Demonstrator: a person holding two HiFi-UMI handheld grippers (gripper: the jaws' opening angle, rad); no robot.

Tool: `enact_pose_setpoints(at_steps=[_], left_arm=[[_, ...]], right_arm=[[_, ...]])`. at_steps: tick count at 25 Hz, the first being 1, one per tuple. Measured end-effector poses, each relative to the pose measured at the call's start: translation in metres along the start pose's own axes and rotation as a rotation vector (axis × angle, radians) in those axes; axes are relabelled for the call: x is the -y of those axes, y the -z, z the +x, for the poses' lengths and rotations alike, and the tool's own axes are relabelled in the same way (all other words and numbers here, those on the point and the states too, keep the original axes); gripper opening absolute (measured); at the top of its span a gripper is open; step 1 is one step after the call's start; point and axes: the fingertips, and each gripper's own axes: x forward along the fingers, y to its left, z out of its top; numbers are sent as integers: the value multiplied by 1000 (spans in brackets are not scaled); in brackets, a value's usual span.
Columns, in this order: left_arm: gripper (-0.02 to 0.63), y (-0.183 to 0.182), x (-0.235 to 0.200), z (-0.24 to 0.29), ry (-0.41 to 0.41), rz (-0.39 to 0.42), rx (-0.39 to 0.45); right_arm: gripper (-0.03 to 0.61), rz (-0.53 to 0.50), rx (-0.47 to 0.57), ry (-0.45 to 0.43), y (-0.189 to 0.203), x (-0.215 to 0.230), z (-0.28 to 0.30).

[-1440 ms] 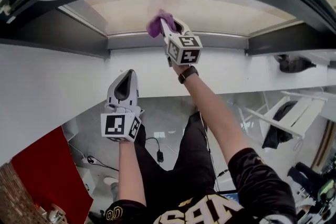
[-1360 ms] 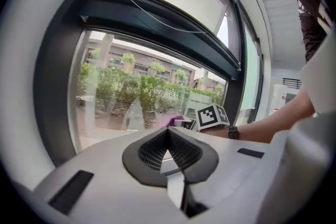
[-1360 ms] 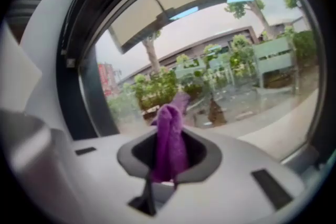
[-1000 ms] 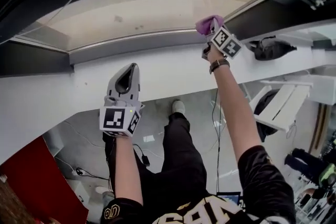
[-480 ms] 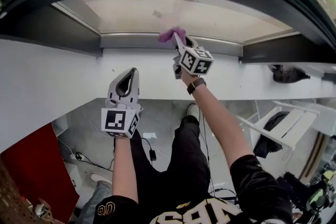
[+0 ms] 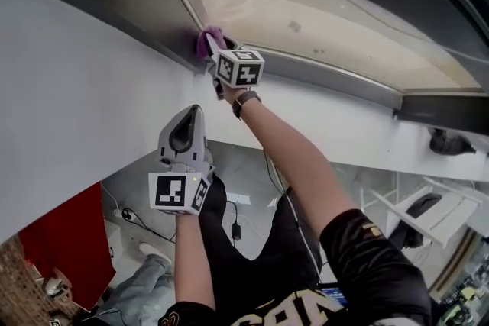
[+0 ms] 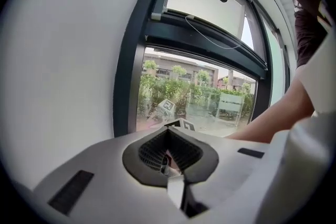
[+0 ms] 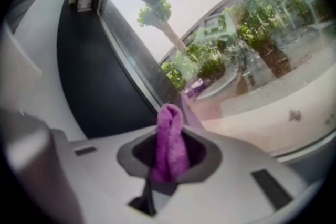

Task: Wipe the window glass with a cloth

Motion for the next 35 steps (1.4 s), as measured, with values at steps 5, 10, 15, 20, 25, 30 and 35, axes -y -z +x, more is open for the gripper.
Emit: enact_pose_setpoints(at_steps=[5,10,15,20,25,30,35], left_arm=[[8,17,39,25,38,-106,-4],[8,33,156,79,190,-153,-13],[8,51,272,109,319,-164,-26],[8,63,320,120,354,-182,-36],[8,61,303,119,313,-133,-19],[8,58,204,91,151,18,-36],[8,47,85,53,4,0,-27]], right_arm=[[80,62,48,142,-18,94,-93],[80,131,129,372,-42,238,-252],[80,246,288,676,-82,394,-447],[80,310,395,838,-111,479,-561],[80,334,366,714,-98,448,-531],[80,276,102,295,-10,283,-325],[80,33,-27,4,38,113,-139]])
